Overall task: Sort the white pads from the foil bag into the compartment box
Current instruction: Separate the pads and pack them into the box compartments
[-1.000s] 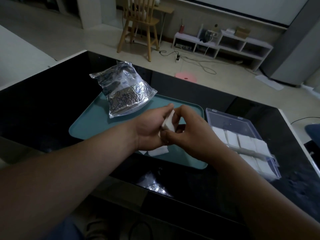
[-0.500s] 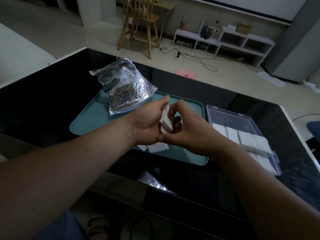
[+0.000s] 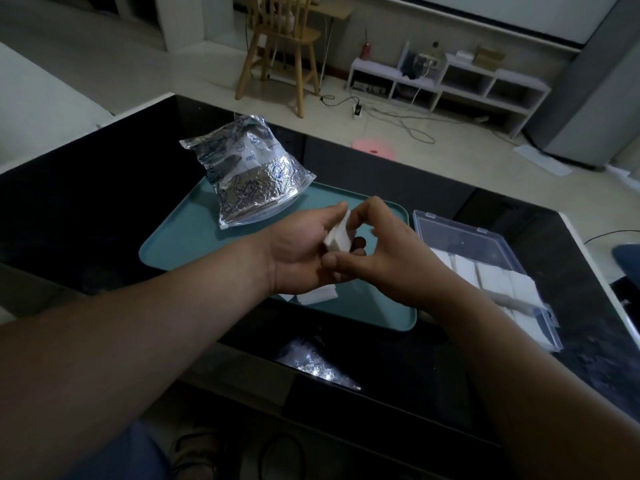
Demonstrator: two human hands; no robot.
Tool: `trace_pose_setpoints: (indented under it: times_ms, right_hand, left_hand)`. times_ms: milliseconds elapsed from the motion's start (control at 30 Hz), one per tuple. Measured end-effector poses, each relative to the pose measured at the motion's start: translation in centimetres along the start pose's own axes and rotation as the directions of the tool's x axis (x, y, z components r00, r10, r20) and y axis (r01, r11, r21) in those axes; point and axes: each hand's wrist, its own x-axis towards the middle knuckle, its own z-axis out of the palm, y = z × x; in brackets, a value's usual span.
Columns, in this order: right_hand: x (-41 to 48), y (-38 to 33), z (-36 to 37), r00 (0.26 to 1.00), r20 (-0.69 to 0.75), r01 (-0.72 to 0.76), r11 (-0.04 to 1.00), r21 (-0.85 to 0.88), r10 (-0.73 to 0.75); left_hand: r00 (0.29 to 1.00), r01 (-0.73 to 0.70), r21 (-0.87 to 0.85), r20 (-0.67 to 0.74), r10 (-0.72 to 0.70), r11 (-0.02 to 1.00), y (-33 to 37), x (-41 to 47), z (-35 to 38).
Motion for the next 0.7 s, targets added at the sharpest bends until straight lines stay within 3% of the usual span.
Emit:
trace_pose_setpoints:
  times_ms: [133,267,400,500,700]
  right_hand:
    - [-0.2,-0.3,-0.1,0.999,0.032,-0.033,0.991,0.127,0.029]
    - [-0.4,0.0,0.4,1.0,0.028,0.001,0.998,0.065,-0.003]
    - [-0.5,0.0,0.7,0.997,-0.044,0.063,0.996,-0.068,-0.066]
    - [-0.6,0.0,0.0,0.995,-0.088,0.047,0.999,-0.002,-0.047]
    - [-0.8,0.1,0.1,0.992,-0.005,0.126,0.989,-0.079,-0.126]
  left_hand:
    - [0.998,0.026,-0.019,0.062,-0.025,0.999,0.1,-0.2,0.1]
    - [0.992,0.044,0.049,0.12,-0.049,0.998,0.2,-0.7,0.5]
    - [0.996,0.053,0.032,0.071,-0.055,0.998,0.3,-0.9,0.7]
    - [0.999,0.042,0.025,0.012,-0.043,0.999,0.6,-1.1,0.5]
    - [0.999,0.045,0.093,-0.007,-0.044,0.995,0.3,-0.8,0.3]
